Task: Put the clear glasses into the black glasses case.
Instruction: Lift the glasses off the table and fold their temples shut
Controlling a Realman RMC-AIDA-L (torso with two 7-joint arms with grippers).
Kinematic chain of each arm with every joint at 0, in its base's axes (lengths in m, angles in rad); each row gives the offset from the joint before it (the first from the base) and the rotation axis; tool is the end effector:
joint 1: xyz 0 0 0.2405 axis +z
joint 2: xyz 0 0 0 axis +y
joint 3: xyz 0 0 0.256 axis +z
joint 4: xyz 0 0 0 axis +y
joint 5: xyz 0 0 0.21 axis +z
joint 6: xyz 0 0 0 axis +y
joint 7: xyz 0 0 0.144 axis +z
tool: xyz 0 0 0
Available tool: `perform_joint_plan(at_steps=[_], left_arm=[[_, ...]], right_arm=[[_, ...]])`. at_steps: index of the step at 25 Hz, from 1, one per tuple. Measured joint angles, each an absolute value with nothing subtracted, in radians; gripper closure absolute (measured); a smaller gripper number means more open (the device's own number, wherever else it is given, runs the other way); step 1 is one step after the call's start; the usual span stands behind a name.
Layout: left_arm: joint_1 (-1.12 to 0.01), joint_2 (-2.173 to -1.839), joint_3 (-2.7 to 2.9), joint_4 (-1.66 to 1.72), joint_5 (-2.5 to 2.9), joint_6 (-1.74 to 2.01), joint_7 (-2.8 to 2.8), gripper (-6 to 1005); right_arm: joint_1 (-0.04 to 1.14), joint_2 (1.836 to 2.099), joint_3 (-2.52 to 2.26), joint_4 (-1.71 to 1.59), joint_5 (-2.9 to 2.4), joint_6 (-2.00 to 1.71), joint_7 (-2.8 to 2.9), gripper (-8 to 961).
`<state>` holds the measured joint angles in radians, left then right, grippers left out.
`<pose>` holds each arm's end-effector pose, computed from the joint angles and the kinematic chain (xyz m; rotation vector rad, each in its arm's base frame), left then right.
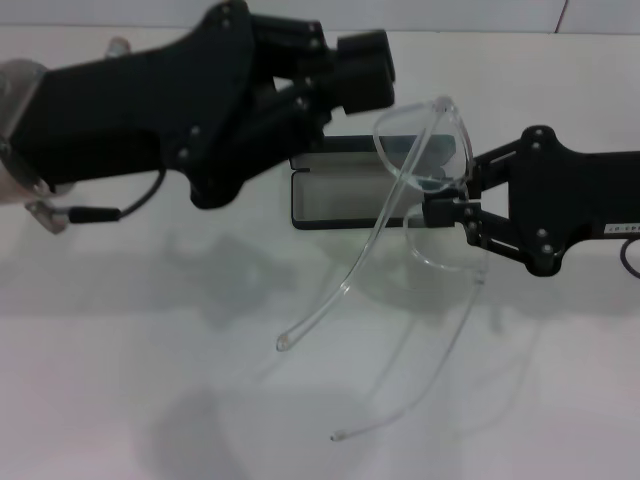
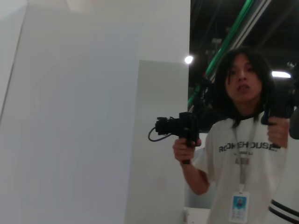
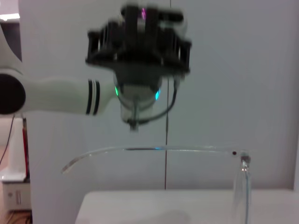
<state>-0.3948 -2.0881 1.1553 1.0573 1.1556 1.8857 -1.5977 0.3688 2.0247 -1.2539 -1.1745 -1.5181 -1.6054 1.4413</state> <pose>-0.1315 0.2793 0.0579 2.6156 0.0737 1.5430 0.1618 0.3062 0.0277 -2.8882 -0.0597 0.8643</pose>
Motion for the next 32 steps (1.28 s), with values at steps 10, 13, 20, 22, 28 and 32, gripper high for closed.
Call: perform_joint_plan(at_steps=[10, 13, 20, 22, 28, 32], left_arm=[[-0.392, -2.087, 1.208, 1.015, 1.28, 1.888, -1.557, 928], [-0.395, -2.086, 1.215, 0.998, 1.286, 1.888, -1.541, 930], [-0.408, -2.086, 1.209, 0.94, 1.288, 1.881, -1.476, 931], [-0.409, -2.086, 1.208, 0.938, 1.29, 1.877, -1.471, 931], [-0.406, -2.09, 1.207, 0.925, 1.289, 1.835, -1.436, 931], [-0.405, -2.091, 1.207, 0.908, 1.284, 1.811, -1.423, 931]], right_arm=[[0.397, 2.025, -1.28, -1.128, -1.428, -1.606, 1.355, 839], [0.402, 2.025, -1.285, -1.113, -1.4, -1.613, 1.334, 839], [0.414, 2.025, -1.304, -1.107, -1.375, -1.615, 1.31, 838], [0.43, 2.025, -1.311, -1.084, -1.373, -1.614, 1.3, 838], [0.466, 2.025, -1.324, -1.031, -1.37, -1.608, 1.277, 839], [0.473, 2.026, -1.331, -1.024, -1.37, -1.604, 1.264, 839]])
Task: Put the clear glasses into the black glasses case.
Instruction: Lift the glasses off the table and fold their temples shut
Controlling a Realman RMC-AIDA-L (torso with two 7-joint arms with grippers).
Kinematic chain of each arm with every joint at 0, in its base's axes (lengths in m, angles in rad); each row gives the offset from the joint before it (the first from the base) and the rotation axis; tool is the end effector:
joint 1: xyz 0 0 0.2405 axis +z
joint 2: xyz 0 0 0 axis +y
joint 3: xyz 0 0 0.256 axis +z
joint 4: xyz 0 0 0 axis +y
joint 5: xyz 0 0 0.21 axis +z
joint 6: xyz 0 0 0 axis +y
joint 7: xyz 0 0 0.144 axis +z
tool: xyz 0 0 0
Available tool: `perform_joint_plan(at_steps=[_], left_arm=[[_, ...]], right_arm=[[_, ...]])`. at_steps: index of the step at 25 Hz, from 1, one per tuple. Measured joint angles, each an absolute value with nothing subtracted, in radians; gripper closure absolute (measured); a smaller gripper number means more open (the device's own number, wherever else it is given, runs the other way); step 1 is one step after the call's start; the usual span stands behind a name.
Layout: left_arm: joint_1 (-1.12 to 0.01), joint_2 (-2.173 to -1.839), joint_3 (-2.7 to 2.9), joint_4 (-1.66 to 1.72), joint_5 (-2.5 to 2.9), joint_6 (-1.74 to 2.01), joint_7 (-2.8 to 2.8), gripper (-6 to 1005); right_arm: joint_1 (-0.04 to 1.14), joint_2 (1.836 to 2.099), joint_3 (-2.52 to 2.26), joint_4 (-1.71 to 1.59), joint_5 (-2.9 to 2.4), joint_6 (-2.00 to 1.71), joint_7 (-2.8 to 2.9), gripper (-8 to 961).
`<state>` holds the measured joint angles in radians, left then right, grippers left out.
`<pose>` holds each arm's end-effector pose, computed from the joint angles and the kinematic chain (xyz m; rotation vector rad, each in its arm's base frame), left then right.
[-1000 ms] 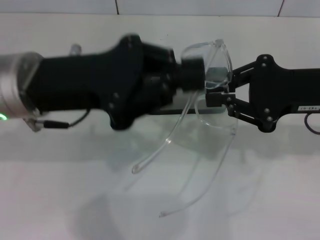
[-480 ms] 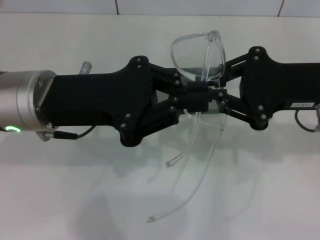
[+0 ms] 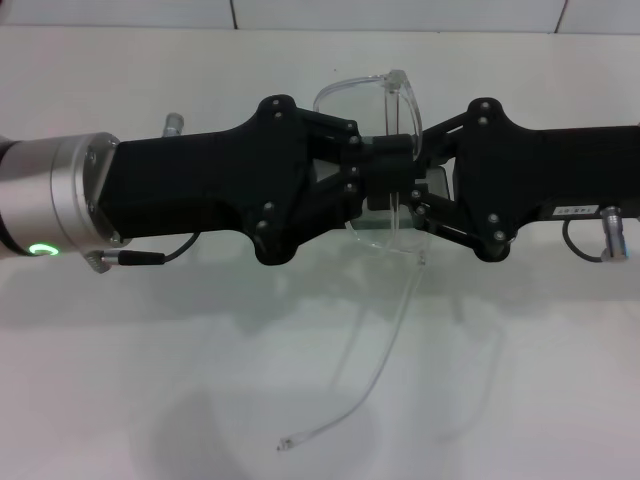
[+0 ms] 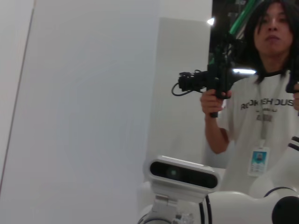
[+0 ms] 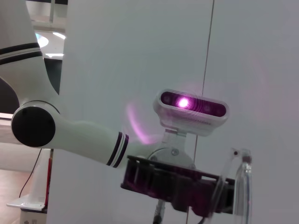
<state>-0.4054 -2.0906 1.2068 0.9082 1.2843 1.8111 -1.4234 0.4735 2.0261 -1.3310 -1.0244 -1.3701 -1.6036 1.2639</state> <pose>-0.1559 0.2845 0.0166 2.7430 0.1369 1.4109 0.1348 0.3144 0.0094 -2.8644 -0.2661 1.0664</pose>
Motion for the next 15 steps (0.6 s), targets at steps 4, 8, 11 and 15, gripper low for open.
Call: perform_joint_plan(at_steps=[4, 8, 11, 15], left_arm=[[-0.401, -2.091, 1.205, 0.903, 1.28, 1.802, -1.407, 931], [-0.396, -2.091, 1.204, 0.902, 1.278, 1.794, -1.404, 931], [-0.395, -2.09, 1.204, 0.902, 1.278, 1.801, -1.404, 931], [-0.389, -2.086, 1.174, 0.906, 1.277, 1.858, -1.401, 931]], right_arm=[[0.476, 2.026, -1.335, -1.024, -1.37, -1.588, 1.262, 839], [0.47, 2.027, -1.335, -1.023, -1.37, -1.575, 1.259, 838], [0.464, 2.026, -1.334, -1.022, -1.37, -1.567, 1.257, 838], [0.441, 2.025, -1.323, -1.021, -1.348, -1.566, 1.239, 838]])
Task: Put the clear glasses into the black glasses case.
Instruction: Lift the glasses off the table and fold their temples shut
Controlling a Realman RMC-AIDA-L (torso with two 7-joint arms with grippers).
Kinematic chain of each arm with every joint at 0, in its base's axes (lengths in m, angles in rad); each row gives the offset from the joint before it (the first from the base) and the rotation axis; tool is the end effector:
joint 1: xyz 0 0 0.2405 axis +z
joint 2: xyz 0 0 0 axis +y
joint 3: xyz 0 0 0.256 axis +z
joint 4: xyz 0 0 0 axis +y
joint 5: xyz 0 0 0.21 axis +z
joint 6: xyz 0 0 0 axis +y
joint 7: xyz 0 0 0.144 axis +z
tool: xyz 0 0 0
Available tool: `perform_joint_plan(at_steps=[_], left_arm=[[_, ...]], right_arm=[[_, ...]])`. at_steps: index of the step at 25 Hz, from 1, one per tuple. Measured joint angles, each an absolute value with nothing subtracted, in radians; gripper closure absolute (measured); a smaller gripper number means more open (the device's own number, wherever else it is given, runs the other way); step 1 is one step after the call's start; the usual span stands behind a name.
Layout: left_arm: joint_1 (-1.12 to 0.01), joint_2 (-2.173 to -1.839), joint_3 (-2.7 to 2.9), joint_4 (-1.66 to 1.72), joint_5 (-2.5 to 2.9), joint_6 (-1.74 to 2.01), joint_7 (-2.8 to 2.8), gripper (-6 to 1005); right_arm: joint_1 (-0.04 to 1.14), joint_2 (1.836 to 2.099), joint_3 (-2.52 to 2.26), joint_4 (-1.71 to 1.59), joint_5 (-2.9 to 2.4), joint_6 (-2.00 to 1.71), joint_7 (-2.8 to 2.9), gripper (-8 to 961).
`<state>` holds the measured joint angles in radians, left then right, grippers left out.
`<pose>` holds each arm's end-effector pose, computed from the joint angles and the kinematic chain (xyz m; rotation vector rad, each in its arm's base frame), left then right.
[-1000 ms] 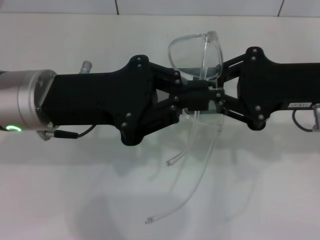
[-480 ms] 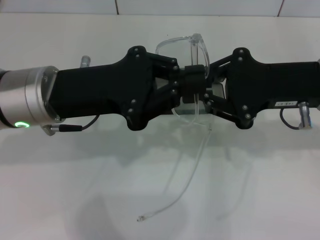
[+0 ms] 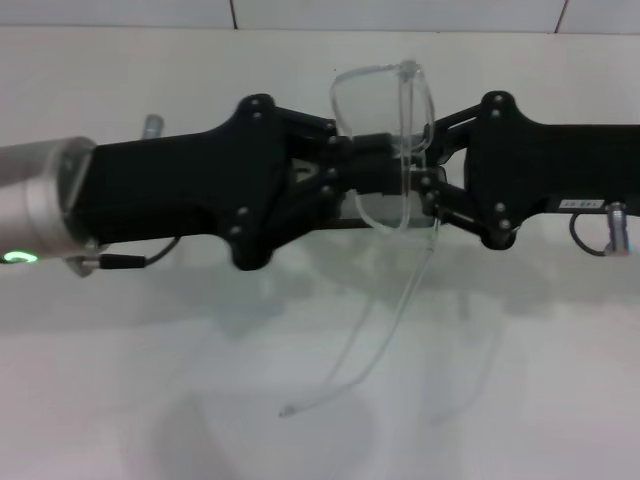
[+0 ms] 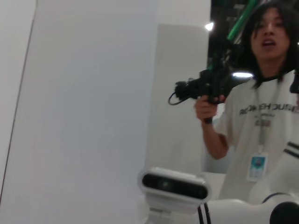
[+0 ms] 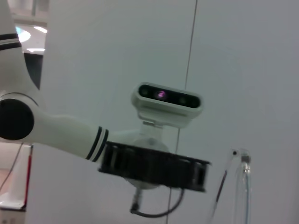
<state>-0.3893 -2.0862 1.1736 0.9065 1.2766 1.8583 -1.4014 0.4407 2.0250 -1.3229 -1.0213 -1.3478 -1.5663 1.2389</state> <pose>-0.1623 0.2792 0.0256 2.7353 0.0990 1.4527 0.1446 0.3167 0.0128 -2.7987 -0.2226 1.0609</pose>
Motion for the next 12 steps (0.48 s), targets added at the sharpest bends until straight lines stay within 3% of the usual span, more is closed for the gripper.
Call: perform_joint_plan(at_steps=[12], left_arm=[[-0.339, -2.061, 1.028, 0.889, 1.277, 1.942, -1.391, 931]], right_arm=[[0.39, 2.015, -1.059, -0.957, -1.049, -1.965, 1.241, 839]])
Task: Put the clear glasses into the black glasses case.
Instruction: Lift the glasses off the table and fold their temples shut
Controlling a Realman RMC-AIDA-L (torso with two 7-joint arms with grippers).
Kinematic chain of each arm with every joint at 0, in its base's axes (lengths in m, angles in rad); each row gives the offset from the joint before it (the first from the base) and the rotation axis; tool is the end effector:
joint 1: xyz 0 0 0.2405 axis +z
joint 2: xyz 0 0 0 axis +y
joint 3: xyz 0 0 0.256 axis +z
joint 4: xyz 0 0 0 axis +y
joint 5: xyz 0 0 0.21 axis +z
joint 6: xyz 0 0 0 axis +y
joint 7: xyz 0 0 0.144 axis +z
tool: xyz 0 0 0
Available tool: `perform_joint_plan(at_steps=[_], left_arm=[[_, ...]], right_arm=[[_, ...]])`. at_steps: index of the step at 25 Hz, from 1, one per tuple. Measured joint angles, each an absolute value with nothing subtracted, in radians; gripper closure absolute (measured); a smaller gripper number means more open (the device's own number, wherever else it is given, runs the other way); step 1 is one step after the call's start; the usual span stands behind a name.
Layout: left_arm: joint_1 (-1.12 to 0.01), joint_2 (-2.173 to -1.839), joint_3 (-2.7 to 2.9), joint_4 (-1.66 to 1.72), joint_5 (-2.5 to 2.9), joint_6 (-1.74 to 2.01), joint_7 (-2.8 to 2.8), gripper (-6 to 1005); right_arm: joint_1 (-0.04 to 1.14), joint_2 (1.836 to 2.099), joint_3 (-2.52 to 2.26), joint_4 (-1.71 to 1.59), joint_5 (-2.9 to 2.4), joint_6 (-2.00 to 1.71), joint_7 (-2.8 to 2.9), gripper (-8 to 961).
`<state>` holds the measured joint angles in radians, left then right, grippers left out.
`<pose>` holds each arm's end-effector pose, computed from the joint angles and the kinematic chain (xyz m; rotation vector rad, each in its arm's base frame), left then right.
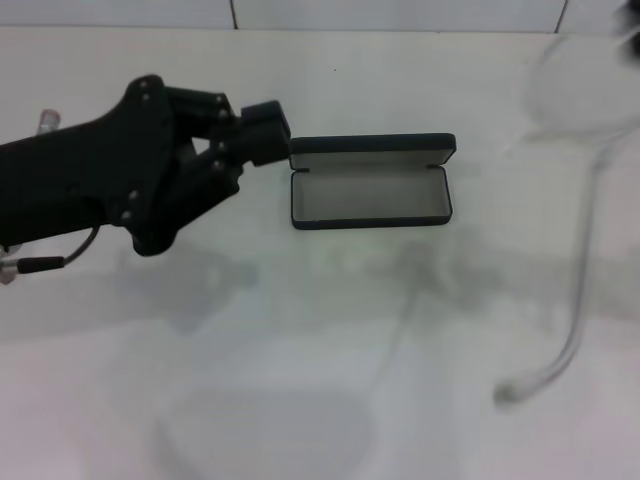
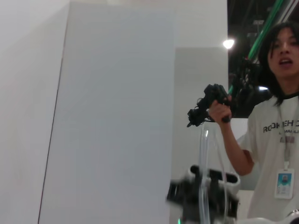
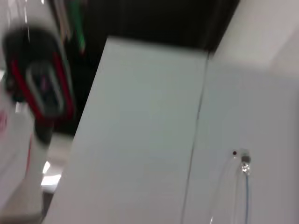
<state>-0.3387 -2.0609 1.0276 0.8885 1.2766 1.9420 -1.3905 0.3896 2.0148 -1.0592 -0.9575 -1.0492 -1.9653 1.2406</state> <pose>-0.1917 0.2713 0.0574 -2.6847 -0.1177 -1.5118 0.1591 0.2815 0.0976 -2.4757 -0.3563 1.6293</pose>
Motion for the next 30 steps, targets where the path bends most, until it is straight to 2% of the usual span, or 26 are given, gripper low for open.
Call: perform_joint_plan(at_steps=[6, 14, 18, 30], left_arm=[[-0.385, -2.054, 1.107, 0.862, 1.331, 2.004, -1.371, 930], [-0.454, -2.082, 1.298, 0.848, 1.284, 2.032, -1.3, 930], [-0.46, -2.08, 1.384, 0.848, 1.148, 2.034, -1.278, 930], [-0.447, -2.088, 1.404, 0.841, 0.985, 2.032, -1.253, 930]], right_arm=[[0.418, 2.015, -0.971, -0.856, -0.944, -2.022, 1.19, 838], [0.567, 2.016, -0.974, -0.632, -0.941, -1.976, 1.04, 838], [0.627, 2.017, -1.002, -0.549, -0.954, -1.935, 0.969, 838], [0.642, 2.021, -1.082, -0.542, -0.978, -1.867, 0.926, 839]])
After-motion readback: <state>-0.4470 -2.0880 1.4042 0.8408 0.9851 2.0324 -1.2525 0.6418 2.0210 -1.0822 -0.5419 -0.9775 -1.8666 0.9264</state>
